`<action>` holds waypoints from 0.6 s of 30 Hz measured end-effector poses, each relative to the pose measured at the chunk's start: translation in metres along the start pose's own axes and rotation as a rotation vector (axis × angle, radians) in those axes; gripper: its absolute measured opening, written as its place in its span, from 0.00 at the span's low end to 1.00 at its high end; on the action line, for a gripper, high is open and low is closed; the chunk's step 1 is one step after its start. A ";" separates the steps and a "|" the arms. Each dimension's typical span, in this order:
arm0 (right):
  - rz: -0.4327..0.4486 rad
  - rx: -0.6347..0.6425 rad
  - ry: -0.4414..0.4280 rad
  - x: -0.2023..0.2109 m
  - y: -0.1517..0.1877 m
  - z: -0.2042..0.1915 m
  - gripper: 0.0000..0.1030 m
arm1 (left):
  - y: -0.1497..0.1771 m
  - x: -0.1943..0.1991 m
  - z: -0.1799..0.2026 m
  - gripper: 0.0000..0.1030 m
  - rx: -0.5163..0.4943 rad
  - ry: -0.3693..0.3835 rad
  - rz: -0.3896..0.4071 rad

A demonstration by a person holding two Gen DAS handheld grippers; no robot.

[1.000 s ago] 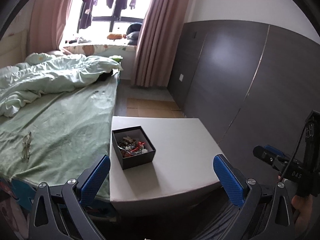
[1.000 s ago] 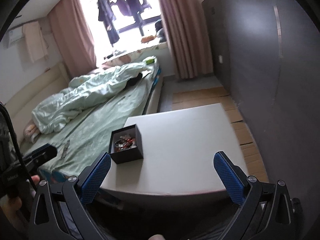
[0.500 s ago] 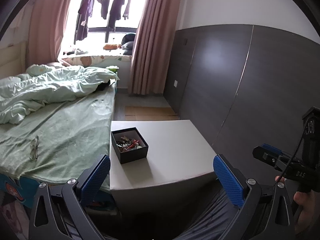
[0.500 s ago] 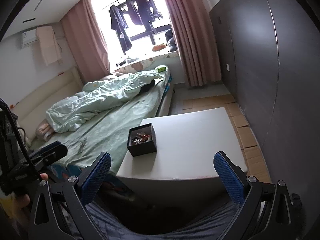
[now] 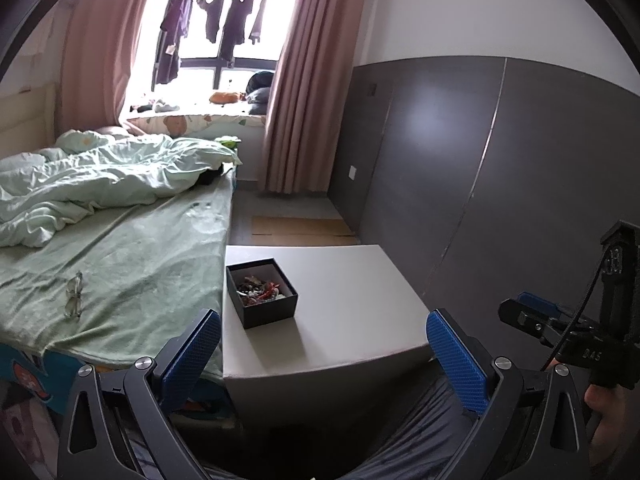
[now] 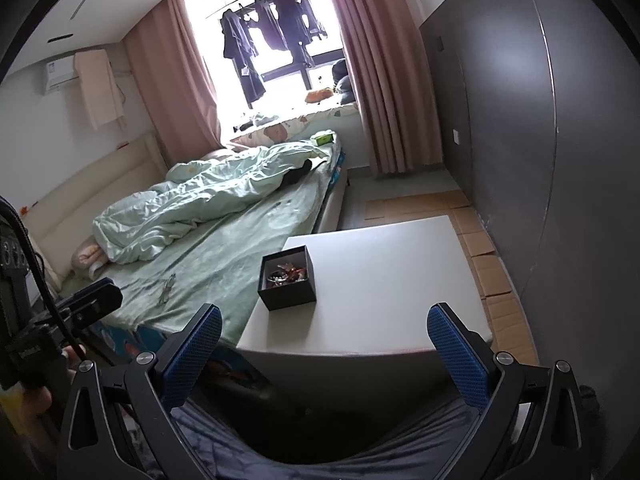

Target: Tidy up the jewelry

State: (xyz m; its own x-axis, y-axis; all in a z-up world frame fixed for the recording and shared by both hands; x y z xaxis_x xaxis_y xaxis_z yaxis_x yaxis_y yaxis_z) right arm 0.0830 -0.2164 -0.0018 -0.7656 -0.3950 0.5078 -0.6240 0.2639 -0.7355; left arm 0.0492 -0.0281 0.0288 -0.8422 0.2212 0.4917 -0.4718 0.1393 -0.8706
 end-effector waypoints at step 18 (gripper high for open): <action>-0.009 -0.009 0.007 -0.003 0.004 0.002 1.00 | 0.001 0.000 0.005 1.00 -0.010 -0.027 -0.008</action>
State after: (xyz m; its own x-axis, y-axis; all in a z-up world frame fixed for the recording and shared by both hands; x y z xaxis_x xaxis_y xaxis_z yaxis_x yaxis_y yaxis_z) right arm 0.0830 -0.2159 -0.0074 -0.7608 -0.3911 0.5179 -0.6325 0.2682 -0.7266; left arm 0.0475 -0.0325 0.0282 -0.8452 0.1937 0.4981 -0.4760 0.1509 -0.8664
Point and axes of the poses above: each gripper's, at about its wrist camera, not at the fingertips, and x roughly against the way its jaws point, z to its right, y to its underside, the point moved 4 cm from there along -x, roughly the way its jaws point, and after that the axes turned 14 degrees about -x, right-handed, at the moved point
